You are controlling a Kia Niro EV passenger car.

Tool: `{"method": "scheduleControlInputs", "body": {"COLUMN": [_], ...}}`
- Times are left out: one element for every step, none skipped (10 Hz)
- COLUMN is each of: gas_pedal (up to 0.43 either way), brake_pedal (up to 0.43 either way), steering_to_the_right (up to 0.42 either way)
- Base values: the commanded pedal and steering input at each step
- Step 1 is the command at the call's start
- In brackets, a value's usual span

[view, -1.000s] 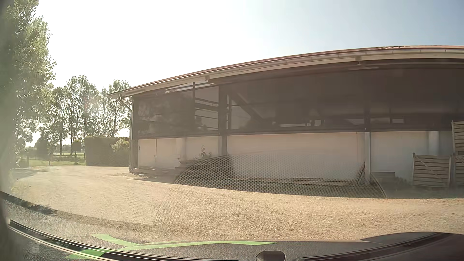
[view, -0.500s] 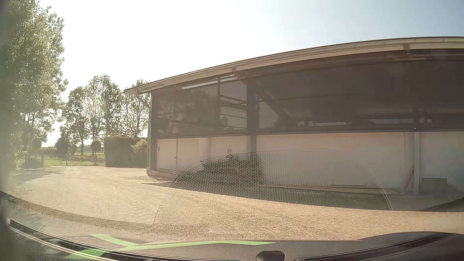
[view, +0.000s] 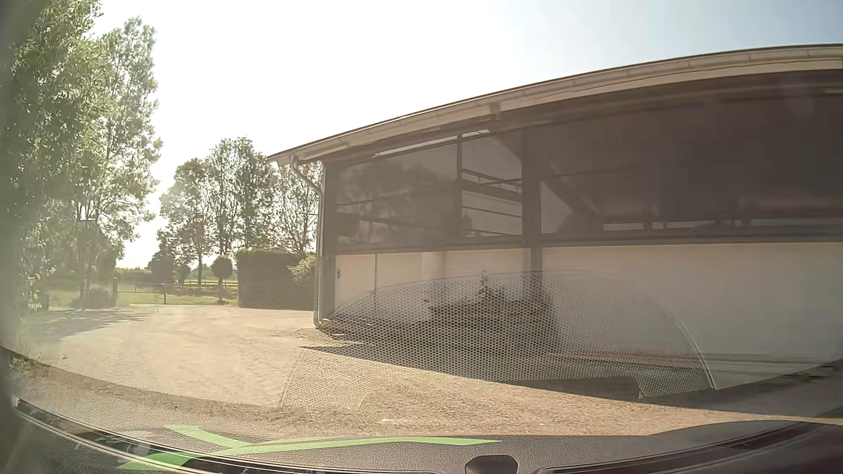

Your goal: Follow the waypoints while adhering to traffic rules and regulations

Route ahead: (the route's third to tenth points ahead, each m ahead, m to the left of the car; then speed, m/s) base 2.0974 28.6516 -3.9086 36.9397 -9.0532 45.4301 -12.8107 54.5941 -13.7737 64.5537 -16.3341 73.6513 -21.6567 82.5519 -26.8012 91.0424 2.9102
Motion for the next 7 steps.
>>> {"method": "scheduleControlInputs", "body": {"gas_pedal": [0.047, 0.047, 0.047, 0.047, 0.047, 0.047, 0.059], "brake_pedal": [0.0, 0.0, 0.0, 0.0, 0.0, 0.0, 0.0], "steering_to_the_right": [-0.393, -0.423, -0.449, -0.464, -0.471, -0.468, -0.451]}}
